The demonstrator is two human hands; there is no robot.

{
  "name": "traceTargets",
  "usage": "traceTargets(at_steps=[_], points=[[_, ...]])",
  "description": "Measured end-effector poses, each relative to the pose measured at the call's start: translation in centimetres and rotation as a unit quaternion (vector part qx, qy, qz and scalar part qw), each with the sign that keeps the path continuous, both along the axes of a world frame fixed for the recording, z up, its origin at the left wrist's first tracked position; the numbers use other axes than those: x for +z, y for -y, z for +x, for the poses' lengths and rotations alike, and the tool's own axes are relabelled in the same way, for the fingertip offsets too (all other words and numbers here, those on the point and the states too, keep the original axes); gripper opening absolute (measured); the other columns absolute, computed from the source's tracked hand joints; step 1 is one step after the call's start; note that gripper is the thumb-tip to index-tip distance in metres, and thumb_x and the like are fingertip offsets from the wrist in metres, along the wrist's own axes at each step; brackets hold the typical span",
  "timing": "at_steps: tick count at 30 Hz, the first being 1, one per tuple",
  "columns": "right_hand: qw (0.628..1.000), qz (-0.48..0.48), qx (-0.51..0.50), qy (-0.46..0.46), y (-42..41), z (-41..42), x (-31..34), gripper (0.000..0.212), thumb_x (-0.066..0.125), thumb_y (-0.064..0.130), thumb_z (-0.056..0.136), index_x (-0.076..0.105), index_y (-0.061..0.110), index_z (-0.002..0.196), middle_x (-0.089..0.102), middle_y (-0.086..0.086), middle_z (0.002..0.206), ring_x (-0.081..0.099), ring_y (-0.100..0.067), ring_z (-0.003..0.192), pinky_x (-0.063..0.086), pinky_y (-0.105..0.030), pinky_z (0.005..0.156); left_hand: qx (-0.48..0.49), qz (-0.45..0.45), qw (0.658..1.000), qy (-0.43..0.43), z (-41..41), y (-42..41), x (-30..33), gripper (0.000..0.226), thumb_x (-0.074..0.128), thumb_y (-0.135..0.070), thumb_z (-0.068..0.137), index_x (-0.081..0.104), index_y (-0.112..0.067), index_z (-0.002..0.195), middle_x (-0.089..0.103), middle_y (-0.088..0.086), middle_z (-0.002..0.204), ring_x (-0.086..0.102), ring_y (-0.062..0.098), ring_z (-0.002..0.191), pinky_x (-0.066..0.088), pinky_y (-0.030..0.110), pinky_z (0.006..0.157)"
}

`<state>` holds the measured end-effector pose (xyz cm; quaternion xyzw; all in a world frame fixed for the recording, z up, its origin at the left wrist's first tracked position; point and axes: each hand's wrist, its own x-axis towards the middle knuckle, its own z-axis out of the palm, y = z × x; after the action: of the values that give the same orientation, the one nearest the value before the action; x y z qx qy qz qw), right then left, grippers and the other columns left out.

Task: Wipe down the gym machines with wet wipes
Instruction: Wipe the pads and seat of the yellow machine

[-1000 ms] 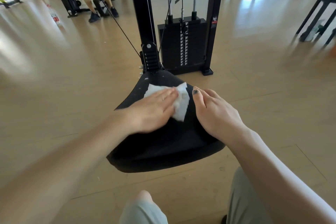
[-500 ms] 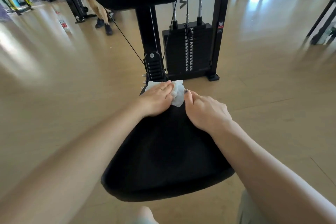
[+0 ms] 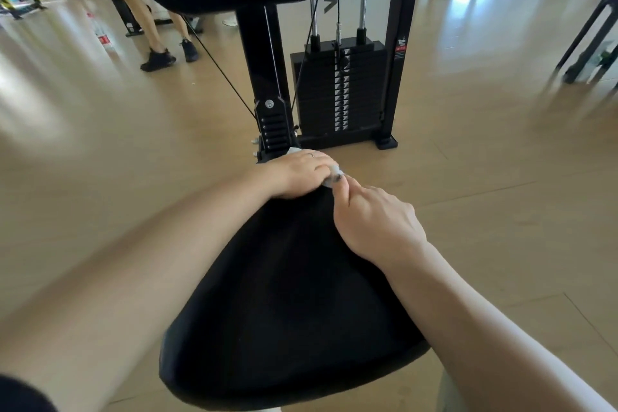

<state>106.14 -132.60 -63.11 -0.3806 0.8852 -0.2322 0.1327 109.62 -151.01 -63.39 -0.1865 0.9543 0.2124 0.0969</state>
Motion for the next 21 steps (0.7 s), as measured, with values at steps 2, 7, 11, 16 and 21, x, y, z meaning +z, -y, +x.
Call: traceTargets(at_steps=[2,7,11,16,21], points=[[1.0,0.006,-0.001,-0.001,0.1,0.0,0.0,0.049,0.008,0.045,0.106,0.052,0.026,0.111,0.063,-0.001,0.097,0.054,-0.029,0.087,0.035,-0.042,0.08,0.033,-0.003,0.999,0.005,0.2,1.4,-0.1,0.048,0.025,-0.028,0.104,0.048,-0.027,0.147,0.038,-0.012,0.157,0.024,0.006,0.147,0.013,0.035,0.125],[1.0,0.014,0.003,-0.012,-0.1,0.2,0.3,0.05,0.007,0.049,0.106,0.051,0.025,0.103,0.06,-0.001,0.093,0.055,-0.029,0.087,0.037,-0.043,0.082,0.161,0.022,0.987,-0.012,3.5,3.0,0.2,0.051,0.025,-0.024,0.107,0.028,-0.02,0.158,0.022,0.002,0.165,0.018,0.022,0.152,0.012,0.039,0.125],[0.999,0.028,0.006,-0.015,0.0,0.3,0.6,0.056,0.006,0.05,0.106,0.054,0.026,0.119,0.061,-0.004,0.098,0.052,-0.029,0.088,0.035,-0.042,0.082,0.209,0.112,0.969,-0.069,8.8,0.7,0.9,0.056,0.025,-0.014,0.106,0.016,-0.019,0.16,0.03,0.003,0.158,0.028,0.021,0.146,0.022,0.032,0.116],[0.999,0.036,0.009,-0.018,-0.1,0.7,0.9,0.059,0.005,0.05,0.107,0.051,0.025,0.135,0.065,-0.01,0.118,0.059,-0.036,0.108,0.033,-0.043,0.084,0.23,0.155,0.957,-0.084,14.4,-3.2,1.5,0.036,0.027,-0.014,0.107,0.041,-0.02,0.14,0.052,-0.01,0.124,0.05,0.008,0.109,0.035,0.009,0.078],[0.999,0.025,0.012,-0.025,0.0,0.6,0.7,0.059,0.006,0.048,0.107,0.051,0.025,0.135,0.066,-0.011,0.116,0.06,-0.035,0.106,0.034,-0.042,0.083,0.138,-0.022,0.989,-0.052,18.9,-6.5,1.5,0.051,0.025,-0.034,0.106,0.032,-0.023,0.156,0.025,-0.008,0.164,0.024,0.01,0.149,0.02,0.026,0.121]])
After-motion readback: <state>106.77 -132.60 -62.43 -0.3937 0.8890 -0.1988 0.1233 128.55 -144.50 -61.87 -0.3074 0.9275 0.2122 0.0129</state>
